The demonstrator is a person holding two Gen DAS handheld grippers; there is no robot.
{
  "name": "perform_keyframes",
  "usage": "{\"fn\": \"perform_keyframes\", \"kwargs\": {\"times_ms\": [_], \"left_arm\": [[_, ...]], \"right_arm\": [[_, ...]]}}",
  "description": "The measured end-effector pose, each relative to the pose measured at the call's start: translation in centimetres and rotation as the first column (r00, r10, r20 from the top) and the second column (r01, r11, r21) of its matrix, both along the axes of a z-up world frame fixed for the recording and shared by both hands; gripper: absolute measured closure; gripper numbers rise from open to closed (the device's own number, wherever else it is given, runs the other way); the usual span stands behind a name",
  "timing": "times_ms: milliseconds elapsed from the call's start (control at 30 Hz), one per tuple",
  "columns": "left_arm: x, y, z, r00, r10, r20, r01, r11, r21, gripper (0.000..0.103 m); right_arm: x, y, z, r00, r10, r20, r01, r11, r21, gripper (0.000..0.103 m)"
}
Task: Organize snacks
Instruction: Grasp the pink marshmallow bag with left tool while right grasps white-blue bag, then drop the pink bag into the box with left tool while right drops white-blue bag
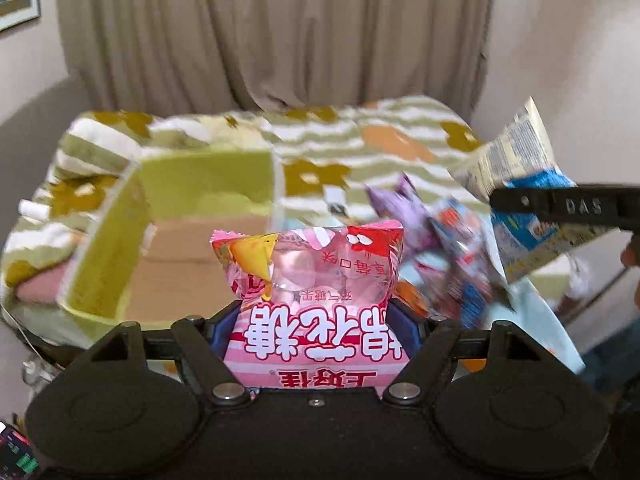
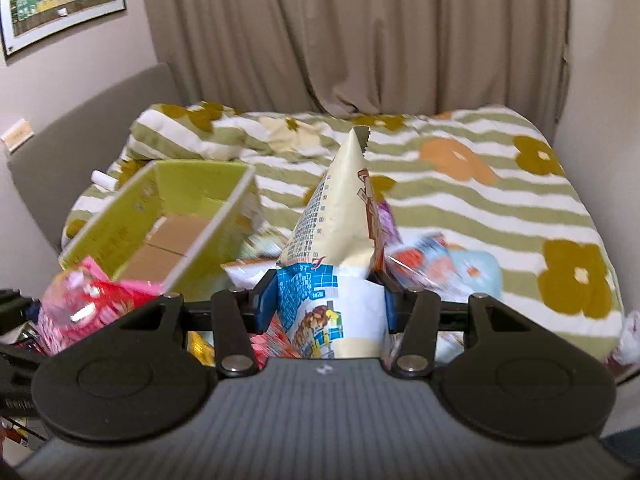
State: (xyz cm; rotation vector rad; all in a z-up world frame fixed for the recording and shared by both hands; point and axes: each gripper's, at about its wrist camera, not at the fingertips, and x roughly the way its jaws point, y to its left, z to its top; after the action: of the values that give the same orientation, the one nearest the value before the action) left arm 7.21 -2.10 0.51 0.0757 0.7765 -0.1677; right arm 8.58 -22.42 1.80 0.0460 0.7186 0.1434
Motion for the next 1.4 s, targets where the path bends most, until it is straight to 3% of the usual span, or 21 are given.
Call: {"fn": "perform_keyframes", "kwargs": {"times_ms": [233, 400, 633, 833, 900, 967, 1267, 1400], "left_arm": [[5.9, 6.8, 1.9, 0.998, 0.042, 0.045, -0.042, 0.999, 0.007, 0.024], [11.3, 10.7, 1.6, 0.998, 0.035, 0.058, -0.037, 0.999, 0.021, 0.024], [19.5, 14.7, -1.7, 1.000, -0.001, -0.013, 0.001, 1.000, 0.011, 0.024], [25.2, 15.5, -5.6, 0.995, -0.046, -0.085, 0.046, 0.999, 0.000, 0.024], [26.4, 15.7, -6.8, 0.991, -0.053, -0.125, 0.053, 0.999, -0.003, 0.019], [26.9, 15.7, -7.5, 0.987, -0.045, -0.156, 0.045, 0.999, 0.002, 0.009], [23.0, 18.5, -5.1, 0.990, 0.049, -0.130, -0.051, 0.999, -0.016, 0.005], [21.4, 18.9, -4.0, 0.989, 0.103, -0.103, -0.104, 0.995, -0.006, 0.003]], "right_arm": [[4.4, 6.8, 1.3, 1.000, -0.003, 0.025, 0.003, 1.000, 0.020, 0.039], [8.9, 12.0, 1.1, 1.000, -0.007, 0.014, 0.006, 0.999, 0.050, 0.039], [15.6, 17.1, -0.6, 0.997, -0.057, -0.051, 0.061, 0.995, 0.084, 0.039], [19.3, 19.1, -2.9, 0.989, -0.089, -0.115, 0.101, 0.989, 0.104, 0.038], [20.1, 19.5, -3.6, 0.986, -0.094, -0.135, 0.108, 0.989, 0.104, 0.038], [20.8, 19.9, -4.2, 0.985, -0.085, -0.151, 0.102, 0.989, 0.107, 0.037], [22.5, 20.4, -5.1, 0.981, 0.001, -0.193, 0.029, 0.988, 0.150, 0.037], [23.7, 21.6, -5.5, 0.980, 0.037, -0.198, -0.018, 0.995, 0.096, 0.037]]}}
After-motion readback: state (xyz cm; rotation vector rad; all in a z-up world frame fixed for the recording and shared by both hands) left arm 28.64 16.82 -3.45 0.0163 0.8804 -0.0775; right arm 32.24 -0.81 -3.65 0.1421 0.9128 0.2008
